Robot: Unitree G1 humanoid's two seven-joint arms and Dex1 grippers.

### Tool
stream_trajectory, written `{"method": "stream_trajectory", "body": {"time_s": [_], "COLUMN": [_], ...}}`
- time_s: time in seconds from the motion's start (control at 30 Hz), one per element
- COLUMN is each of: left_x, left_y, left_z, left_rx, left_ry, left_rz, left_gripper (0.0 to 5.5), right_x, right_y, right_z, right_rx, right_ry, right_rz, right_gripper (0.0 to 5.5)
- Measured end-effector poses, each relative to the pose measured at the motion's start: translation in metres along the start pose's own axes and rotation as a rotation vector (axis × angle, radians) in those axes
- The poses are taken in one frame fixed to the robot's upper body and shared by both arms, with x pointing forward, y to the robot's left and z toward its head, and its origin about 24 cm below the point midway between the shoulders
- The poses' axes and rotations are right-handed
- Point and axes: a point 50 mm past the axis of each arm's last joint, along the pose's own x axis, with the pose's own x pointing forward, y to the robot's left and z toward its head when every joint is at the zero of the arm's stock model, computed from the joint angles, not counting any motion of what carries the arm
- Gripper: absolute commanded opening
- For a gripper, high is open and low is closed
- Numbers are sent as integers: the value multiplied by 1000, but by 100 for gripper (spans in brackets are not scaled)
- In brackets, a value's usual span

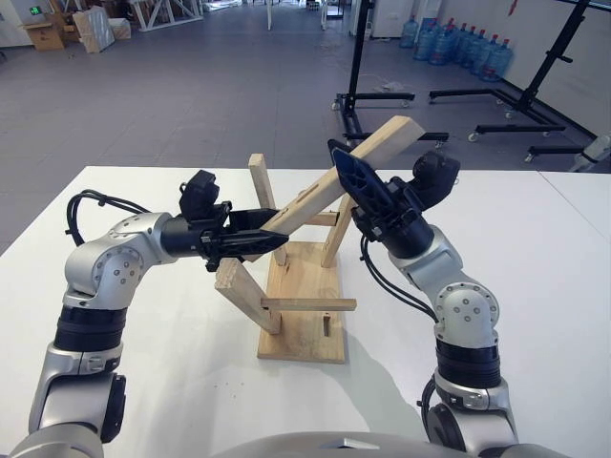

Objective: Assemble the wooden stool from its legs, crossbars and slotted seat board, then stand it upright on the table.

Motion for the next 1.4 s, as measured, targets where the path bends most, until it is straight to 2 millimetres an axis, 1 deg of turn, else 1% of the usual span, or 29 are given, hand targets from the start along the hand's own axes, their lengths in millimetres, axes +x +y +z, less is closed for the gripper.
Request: {"method": "stream_trajectory", "body": {"time_s": [0.03, 0.07, 0.17, 0.23, 0.3, 0.33, 0.37, 0.43, 0.5, 0.57, 0.6, 0.67, 0.73, 0.77, 0.83, 0.9, 0.97, 1.03, 1.17, 1.33, 1.4], "left_x": [0, 0, -2, -3, -4, -6, -9, -19, -28, -37, -40, -45, -51, -53, -54, -55, -55, -55, -53, -51, -51], "left_y": [0, 0, 3, 7, 10, 11, 11, 12, 11, 3, -2, -3, -1, -1, 0, 1, 1, 2, 2, 1, 1], "left_z": [0, 0, 2, 1, 1, 1, -1, -4, -1, -1, 0, 1, -3, -3, -3, -4, -4, -4, -6, -8, -8], "left_rx": [-1, -1, -6, -14, -5, 4, 14, 31, 62, 41, 25, 23, 0, -1, -5, -10, -12, -20, -42, -47, -48], "left_ry": [-2, -4, -36, -57, -49, -49, -50, -54, -84, -148, -180, -206, -220, -223, -226, -228, -229, -231, -221, -214, -213], "left_rz": [-1, -1, 26, 75, 124, 146, 177, 255, 312, 306, 289, 302, 345, 359, 369, 378, 382, 382, 369, 362, 362], "left_gripper": [206, 243, 291, 317, 346, 357, 381, 407, 410, 410, 410, 410, 410, 410, 410, 410, 410, 410, 410, 410, 410], "right_x": [0, 0, -2, -3, -2, -3, -7, -23, -46, -78, -93, -112, -127, -130, -129, -127, -126, -126, -124, -122, -118], "right_y": [0, 0, -1, -2, -2, -1, 0, 1, 5, 8, 8, 8, 10, 12, 14, 14, 11, 9, 3, -5, -8], "right_z": [0, 1, 3, 4, 5, 6, 11, 27, 37, 46, 48, 47, 42, 39, 35, 24, 15, 7, 3, 5, 6], "right_rx": [-1, -2, -31, -87, -203, -248, -284, -352, -352, -325, -308, -251, -186, -155, -125, -84, -96, -149, -196, -240, -287], "right_ry": [-1, -1, 2, 21, 70, 75, 66, 55, 86, 132, 150, 191, 230, 238, 257, 297, 357, 407, 447, 489, 521], "right_rz": [2, 3, -3, -26, -47, -49, -57, -97, -117, -164, -208, -242, -267, -254, -224, -189, -167, -133, -82, -34, -18], "right_gripper": [214, 214, 211, 210, 206, 206, 206, 205, 205, 205, 205, 205, 205, 205, 205, 205, 205, 205, 205, 205, 205]}}
